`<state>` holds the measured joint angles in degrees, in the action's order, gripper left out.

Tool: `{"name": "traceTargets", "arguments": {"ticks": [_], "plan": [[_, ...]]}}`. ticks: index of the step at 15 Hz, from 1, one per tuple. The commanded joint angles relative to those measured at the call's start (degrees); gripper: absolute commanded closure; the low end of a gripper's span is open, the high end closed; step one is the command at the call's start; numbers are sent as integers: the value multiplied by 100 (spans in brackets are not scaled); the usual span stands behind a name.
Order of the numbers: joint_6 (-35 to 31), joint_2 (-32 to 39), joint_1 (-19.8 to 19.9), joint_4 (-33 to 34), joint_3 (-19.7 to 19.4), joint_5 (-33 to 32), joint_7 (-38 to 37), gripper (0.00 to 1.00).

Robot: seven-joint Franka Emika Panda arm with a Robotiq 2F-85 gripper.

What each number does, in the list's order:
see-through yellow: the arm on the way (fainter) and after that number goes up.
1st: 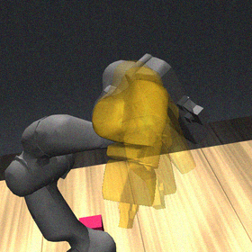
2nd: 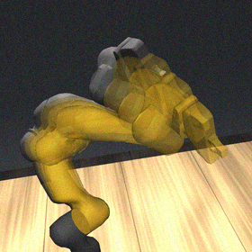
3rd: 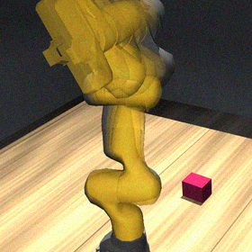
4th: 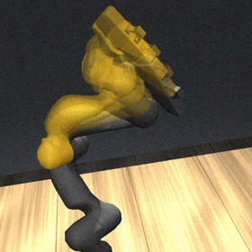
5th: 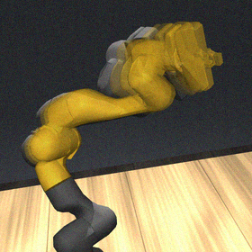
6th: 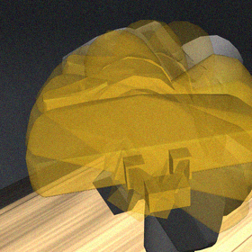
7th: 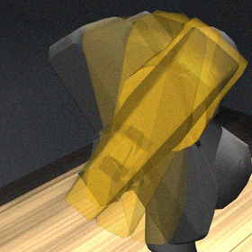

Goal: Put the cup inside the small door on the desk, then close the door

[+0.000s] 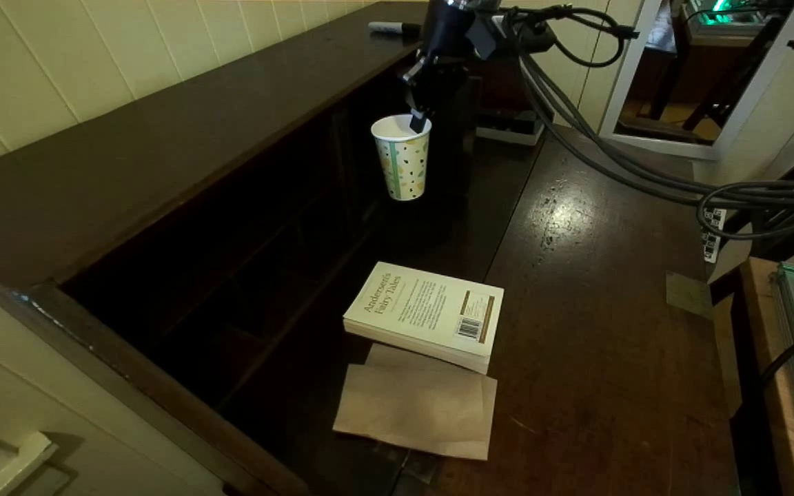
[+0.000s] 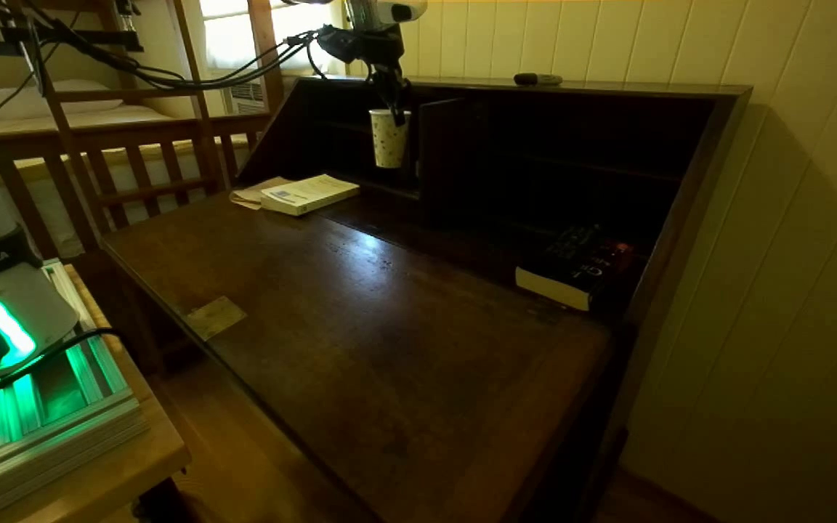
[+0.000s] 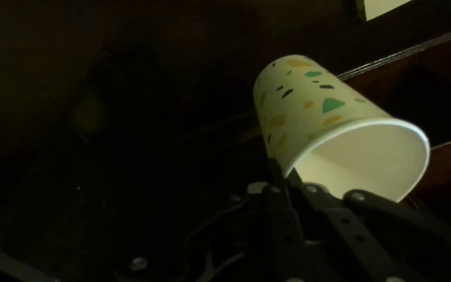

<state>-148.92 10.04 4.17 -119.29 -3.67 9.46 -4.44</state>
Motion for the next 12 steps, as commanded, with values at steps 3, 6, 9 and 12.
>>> {"name": "traceTargets", "arguments": {"ticks": [3,6,9,12], "plan": [[-443,570,-33,395,-15,-5,-400,99],[-698,795,-74,515,-77,-105,-633,99],[-875,964,-94,604,-126,-129,-809,99],[-1028,1128,-116,674,-182,-116,-985,99]]}}
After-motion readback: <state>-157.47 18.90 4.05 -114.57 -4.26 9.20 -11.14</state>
